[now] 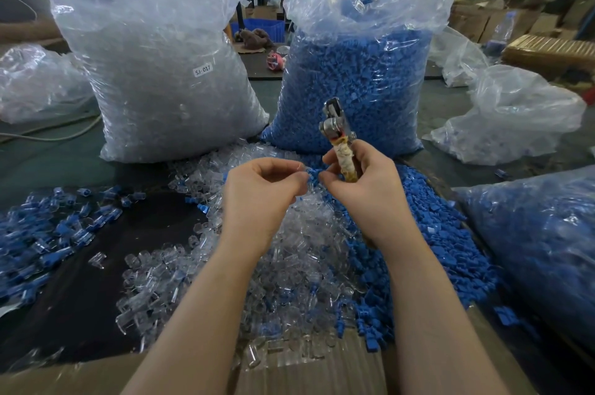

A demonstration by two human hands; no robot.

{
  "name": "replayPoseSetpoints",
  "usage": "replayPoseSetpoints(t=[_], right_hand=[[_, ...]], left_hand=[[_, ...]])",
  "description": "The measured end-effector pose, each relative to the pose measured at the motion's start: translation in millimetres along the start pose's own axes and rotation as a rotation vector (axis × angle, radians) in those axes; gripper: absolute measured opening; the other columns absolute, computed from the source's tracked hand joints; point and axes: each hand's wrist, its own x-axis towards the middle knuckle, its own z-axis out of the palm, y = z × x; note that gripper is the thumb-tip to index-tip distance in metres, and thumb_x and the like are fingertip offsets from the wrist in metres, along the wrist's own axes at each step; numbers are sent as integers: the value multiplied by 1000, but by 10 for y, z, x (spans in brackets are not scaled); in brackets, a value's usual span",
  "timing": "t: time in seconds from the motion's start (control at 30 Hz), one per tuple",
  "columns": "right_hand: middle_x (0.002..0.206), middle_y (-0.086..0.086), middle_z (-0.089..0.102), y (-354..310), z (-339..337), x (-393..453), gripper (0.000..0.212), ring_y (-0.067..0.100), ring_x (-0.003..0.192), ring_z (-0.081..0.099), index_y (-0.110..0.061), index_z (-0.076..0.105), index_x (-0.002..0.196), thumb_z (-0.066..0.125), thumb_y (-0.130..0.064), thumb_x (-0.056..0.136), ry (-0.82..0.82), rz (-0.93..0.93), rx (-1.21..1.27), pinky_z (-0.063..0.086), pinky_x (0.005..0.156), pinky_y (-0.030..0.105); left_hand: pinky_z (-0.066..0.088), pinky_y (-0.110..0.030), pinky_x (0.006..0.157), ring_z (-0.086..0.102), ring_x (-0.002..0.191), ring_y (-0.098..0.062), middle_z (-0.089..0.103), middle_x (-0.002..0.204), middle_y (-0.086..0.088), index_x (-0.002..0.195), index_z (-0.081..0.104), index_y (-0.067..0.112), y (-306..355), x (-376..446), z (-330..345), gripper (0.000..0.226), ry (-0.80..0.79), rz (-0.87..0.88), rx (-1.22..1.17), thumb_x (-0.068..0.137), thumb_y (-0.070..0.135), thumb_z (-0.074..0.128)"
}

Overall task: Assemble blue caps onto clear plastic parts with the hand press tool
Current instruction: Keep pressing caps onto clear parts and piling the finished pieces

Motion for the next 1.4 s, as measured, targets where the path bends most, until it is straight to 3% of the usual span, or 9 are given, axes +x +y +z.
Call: replayPoseSetpoints(t=[0.07, 0.17, 0.27, 0.37, 0.63, 0.97, 1.13, 1.27, 1.4], right_hand=[[72, -26, 64, -5, 10, -2, 20, -2, 66, 59, -26, 61, 86, 71, -10, 81, 20, -8, -40, 44, 63, 14], [76, -14, 67, -17, 30, -14, 15, 6, 71, 63, -24, 61, 87, 70, -15, 78, 66, -25, -119, 53, 67, 34], [80, -7, 68, -35, 51, -22, 14, 17, 76, 64, -22, 60, 88, 67, -21, 77, 86, -40, -176, 54, 72, 45], [84, -8, 69, -57, 60, -23, 15, 18, 79, 65, -23, 61, 91, 65, -26, 77, 72, -44, -177, 54, 74, 47], [83, -9, 68, -93, 45, -26, 16, 17, 80, 65, -24, 62, 93, 66, -27, 78, 46, -42, -165, 54, 75, 47], [79, -10, 67, -91, 31, -22, 15, 16, 77, 64, -24, 61, 94, 68, -20, 81, 6, -61, -182, 54, 72, 47], [76, -3, 66, -63, -58, -14, 7, 24, 72, 62, -20, 63, 88, 64, -22, 82, -60, -36, -128, 53, 70, 51], [83, 10, 67, 0, -167, -34, 10, 35, 83, 61, -15, 64, 90, 64, -19, 81, -195, 57, -124, 52, 78, 55], [75, -6, 66, 46, -190, -46, 10, 21, 74, 60, -19, 65, 89, 65, -12, 82, -310, 128, -97, 51, 80, 49]], left_hand=[[60, -30, 67, 73, 71, -18, 74, 67, 2, 73, 73, 24, 10, -13, 17, 17, -5, 16, 30, 78, 8, 77], [61, -34, 71, 72, 71, -18, 73, 66, 0, 72, 73, 21, 25, -39, 64, 17, -14, 27, 34, 77, 5, 78], [58, -27, 68, 68, 66, -8, 72, 65, 3, 70, 73, 22, 32, -60, 101, 17, 4, 53, 38, 75, 8, 81], [56, -21, 66, 67, 64, -6, 72, 64, 5, 69, 73, 24, 29, -58, 94, 18, 34, 75, 41, 75, 10, 81], [57, -24, 70, 68, 69, -7, 71, 68, 8, 72, 71, 24, 8, -40, 78, 18, 62, 146, 136, 75, 8, 78], [51, -13, 60, 66, 64, -5, 70, 65, 7, 72, 67, 24, -34, -17, 89, 15, 64, 207, 183, 82, 21, 77], [55, -19, 68, 68, 67, -7, 71, 68, 3, 79, 66, 15, -24, 17, 51, 10, 9, 122, 42, 88, 13, 70], [55, -18, 67, 67, 65, -7, 69, 67, 4, 81, 64, 10, -2, 22, 29, 10, -31, 101, -87, 90, 6, 67], [52, -15, 63, 66, 63, -6, 69, 69, 0, 80, 63, 9, 12, 8, 18, 13, -46, 111, -148, 91, 2, 64]])
